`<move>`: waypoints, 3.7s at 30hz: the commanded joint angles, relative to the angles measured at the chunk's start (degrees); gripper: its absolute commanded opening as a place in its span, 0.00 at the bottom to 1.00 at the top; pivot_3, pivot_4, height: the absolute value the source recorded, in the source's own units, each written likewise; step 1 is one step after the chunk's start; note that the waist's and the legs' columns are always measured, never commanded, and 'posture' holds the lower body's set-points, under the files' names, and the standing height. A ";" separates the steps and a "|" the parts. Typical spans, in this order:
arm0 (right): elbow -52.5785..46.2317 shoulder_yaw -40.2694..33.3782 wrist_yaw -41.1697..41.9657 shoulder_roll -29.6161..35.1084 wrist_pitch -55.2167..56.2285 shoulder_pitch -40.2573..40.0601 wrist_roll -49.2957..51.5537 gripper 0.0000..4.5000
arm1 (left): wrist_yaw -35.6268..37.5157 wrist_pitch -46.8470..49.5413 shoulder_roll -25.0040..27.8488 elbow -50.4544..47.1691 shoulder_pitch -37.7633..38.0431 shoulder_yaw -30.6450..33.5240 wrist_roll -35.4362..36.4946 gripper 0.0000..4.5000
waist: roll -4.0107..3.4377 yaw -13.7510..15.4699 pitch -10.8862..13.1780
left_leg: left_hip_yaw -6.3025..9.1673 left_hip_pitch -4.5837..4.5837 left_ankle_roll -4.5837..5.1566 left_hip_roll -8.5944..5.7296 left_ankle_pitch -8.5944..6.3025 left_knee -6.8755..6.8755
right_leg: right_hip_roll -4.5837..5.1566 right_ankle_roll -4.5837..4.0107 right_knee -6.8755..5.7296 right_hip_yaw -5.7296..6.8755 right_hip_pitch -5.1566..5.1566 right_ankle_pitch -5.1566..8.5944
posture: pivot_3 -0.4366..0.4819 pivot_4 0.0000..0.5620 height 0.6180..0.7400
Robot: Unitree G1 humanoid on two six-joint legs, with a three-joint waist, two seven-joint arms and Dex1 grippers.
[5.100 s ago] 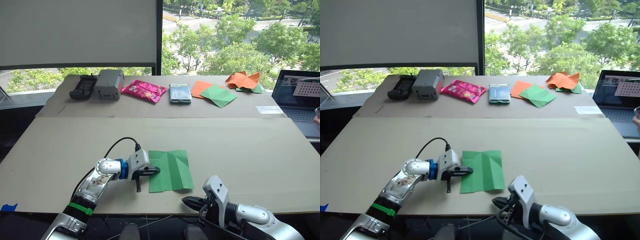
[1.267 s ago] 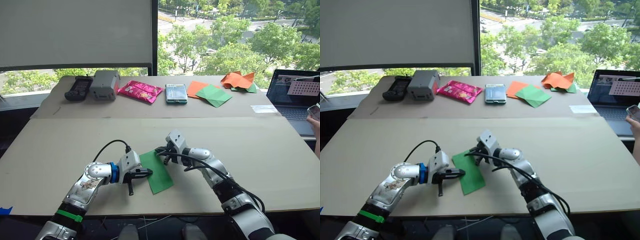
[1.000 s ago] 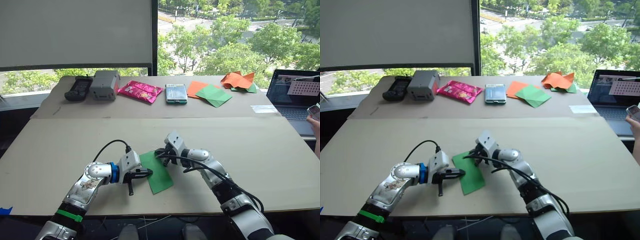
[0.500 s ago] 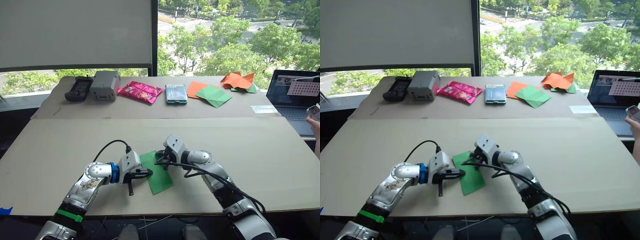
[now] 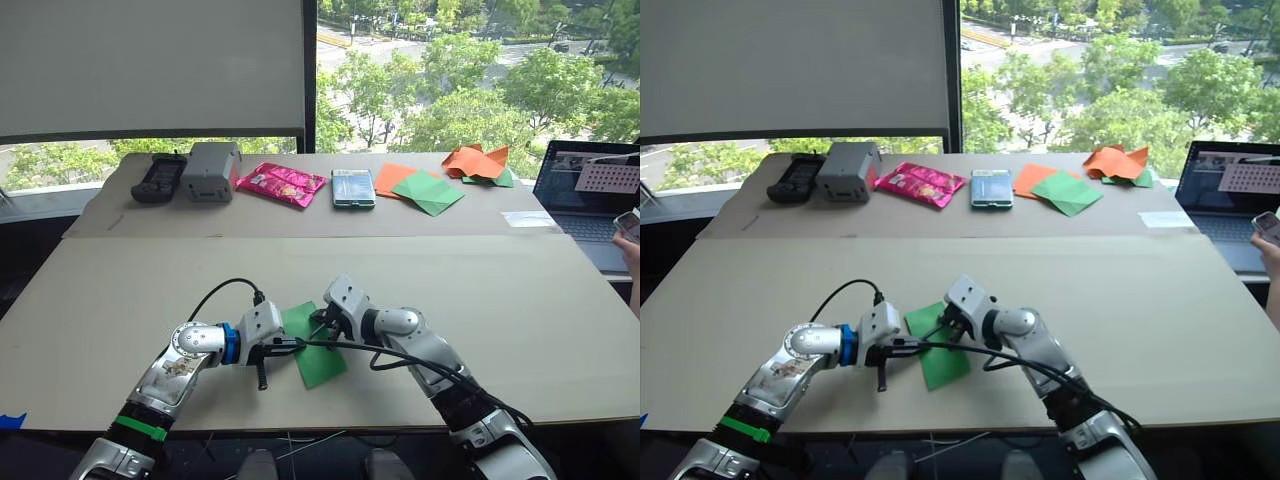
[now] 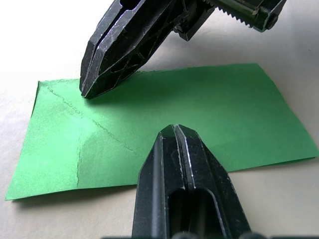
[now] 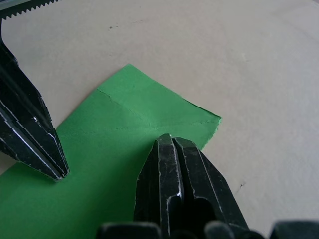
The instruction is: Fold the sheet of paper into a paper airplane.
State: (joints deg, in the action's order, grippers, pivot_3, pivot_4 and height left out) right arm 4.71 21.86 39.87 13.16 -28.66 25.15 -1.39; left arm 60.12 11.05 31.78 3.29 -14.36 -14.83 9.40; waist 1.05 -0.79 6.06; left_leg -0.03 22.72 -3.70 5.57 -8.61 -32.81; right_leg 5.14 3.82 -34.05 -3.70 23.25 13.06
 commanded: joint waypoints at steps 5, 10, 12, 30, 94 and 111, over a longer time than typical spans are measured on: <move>-1.07 -0.19 0.46 2.77 -4.99 -4.79 0.62 0.00 | -0.02 0.29 0.47 1.90 0.37 -0.73 -1.61 0.00 | 0.01 0.08 -0.01 | 0.00 0.00 -0.02 0.00 -0.01 0.00 | 0.01 0.01 0.01 0.00 -0.01 0.04 | 0.48 0.27 0.82; -3.80 0.00 0.74 3.65 -5.41 -6.66 1.71 0.00 | 0.17 0.23 0.56 1.86 0.40 -0.65 -1.53 0.00 | 0.01 0.06 -0.01 | 0.00 0.00 -0.04 0.00 -0.02 0.00 | 0.02 0.01 0.03 0.00 0.00 0.07 | 0.48 0.27 0.82; -4.56 0.40 0.80 3.85 -5.62 -7.22 1.93 0.00 | 0.28 0.12 0.64 1.96 0.37 -0.64 -1.57 0.00 | 0.02 0.06 -0.01 | 0.00 0.00 -0.06 0.00 -0.04 0.00 | 0.03 0.00 0.03 0.00 0.00 0.08 | 0.48 0.27 0.82; -10.38 2.75 2.19 7.70 -7.67 -12.33 2.68 0.00 | 0.81 -0.24 0.34 2.62 -0.17 -0.93 -1.76 0.00 | 0.07 0.06 -0.02 | 0.00 -0.03 -0.23 0.00 -0.15 0.00 | 0.05 0.00 0.08 0.00 -0.01 0.17 | 0.48 0.27 0.82; -36.50 -16.70 0.81 13.68 -12.33 -19.91 26.94 0.00 | 0.70 11.66 6.46 -11.96 4.08 11.07 10.66 0.00 | 0.23 0.25 0.77 | 0.01 0.23 -0.27 -0.06 -0.49 0.04 | 0.12 0.00 0.89 0.02 0.42 0.27 | 0.48 0.27 0.82; -39.50 -16.74 -0.99 12.78 -15.30 -13.27 33.93 0.00 | 0.52 5.27 -7.43 1.50 -8.58 0.72 5.31 0.00 | 0.12 0.04 0.71 | 0.07 0.42 -0.21 -0.10 -0.46 -0.04 | -0.05 0.07 0.86 -0.08 0.58 0.20 | 0.48 0.27 0.82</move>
State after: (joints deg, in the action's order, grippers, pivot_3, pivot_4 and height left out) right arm -32.90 4.98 39.15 26.27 -44.02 10.85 30.88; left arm 60.22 17.95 24.57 4.18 -22.20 -13.73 15.31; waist 1.17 -0.75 6.77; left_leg 0.05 23.15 -3.85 5.47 -9.03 -32.84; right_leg 5.09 3.91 -33.20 -3.79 23.83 13.25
